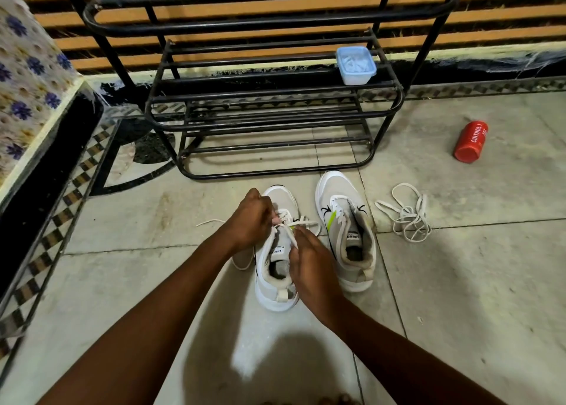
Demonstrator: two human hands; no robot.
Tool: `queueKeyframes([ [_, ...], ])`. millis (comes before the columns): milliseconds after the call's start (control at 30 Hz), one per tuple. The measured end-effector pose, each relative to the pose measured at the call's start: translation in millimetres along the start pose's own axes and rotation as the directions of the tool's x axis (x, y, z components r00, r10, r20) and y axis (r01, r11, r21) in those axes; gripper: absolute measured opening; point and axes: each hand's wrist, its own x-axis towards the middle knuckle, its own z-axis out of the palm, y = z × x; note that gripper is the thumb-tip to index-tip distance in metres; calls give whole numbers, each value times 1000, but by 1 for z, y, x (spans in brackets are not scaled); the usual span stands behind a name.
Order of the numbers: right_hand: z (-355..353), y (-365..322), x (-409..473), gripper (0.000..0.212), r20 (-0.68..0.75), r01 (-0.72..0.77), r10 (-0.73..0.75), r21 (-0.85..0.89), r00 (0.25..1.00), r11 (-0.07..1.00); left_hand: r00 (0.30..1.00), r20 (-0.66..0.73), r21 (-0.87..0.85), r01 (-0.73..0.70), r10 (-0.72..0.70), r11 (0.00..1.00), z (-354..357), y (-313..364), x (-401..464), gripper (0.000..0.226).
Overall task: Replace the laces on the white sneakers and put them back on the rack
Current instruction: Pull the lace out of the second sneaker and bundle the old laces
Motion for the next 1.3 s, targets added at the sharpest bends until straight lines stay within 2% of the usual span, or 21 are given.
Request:
queueKeyframes([
  [67,2,0,0,52,-15,-9,9,-7,1000,1000,993,-108,36,48,-44,998,7,-7,2,15],
  [133,5,1,-1,46,-20,-12,12,-14,1000,1000,892,-275,-294,277,-358,915,4,-14,5,19],
  [167,6,1,-1,46,-11,-10,10,-11,1000,1000,758,-295,-587,337,-582,736,-3,-16,7,20],
  [233,8,2,-2,47,-3,-10,10,-12,1000,1000,521,-48,-981,137,-852,139,-21,-16,5,24],
  [300,8,3,-2,46,-16,-11,11,-21,1000,1000,582,136,-981,-35,-802,-192,-34,-15,0,36],
  [333,8,3,-1,47,-25,-13,12,-22,1000,1000,632,116,-990,7,-766,-144,-36,-14,-1,37],
  [367,8,3,0,47,-29,-18,17,-18,999,1000,694,29,-994,93,-720,50,-36,-13,-4,34],
  [467,8,3,1,47,-20,-18,18,-25,1000,1000,929,-184,-573,164,-321,803,-24,-22,-14,22],
  [533,8,2,0,48,-14,-18,18,-21,1000,1000,995,-59,-246,62,-78,967,-18,-24,-19,10],
  [667,5,0,-1,55,-28,-16,16,-10,999,1000,994,-21,-10,-105,105,994,-14,-23,-15,10],
  [800,5,-2,-2,47,-10,-22,22,-11,1000,1000,982,-179,-291,-1,-54,957,-15,-17,-9,11],
  [833,4,-4,-2,45,0,-26,26,-5,1000,1000,962,-210,-494,51,-177,868,-13,-11,-7,12],
  [900,4,-6,-2,42,7,-38,38,-8,999,999,858,-125,-914,96,-498,395,-14,7,-1,15],
  [933,5,-6,-2,40,4,-37,37,-19,999,999,803,-38,-986,66,-595,151,-17,15,2,18],
  [967,6,-6,-2,38,6,-36,36,-29,999,999,769,-2,-998,38,-639,49,-19,14,5,22],
  [1000,6,-5,-1,36,9,-37,38,-42,999,998,763,-41,-993,41,-645,113,-21,12,6,26],
  [1033,7,-4,-2,36,12,-39,40,-61,999,997,786,-170,-941,49,-595,334,-24,5,6,26],
  [1100,7,-3,-1,35,0,-45,46,-97,999,994,903,-381,-497,-19,-199,868,-27,-10,1,21],
  [1133,7,-3,-1,36,-8,-50,49,-105,999,993,950,-312,-224,-93,19,970,-28,-13,-2,15],
  [1200,4,-5,-1,37,-18,-51,49,-133,999,990,970,-56,94,-231,237,968,-27,-18,-5,17],
  [1300,4,-7,1,39,-22,-50,47,-188,999,981,972,21,142,-236,235,961,-26,-21,-5,24],
])
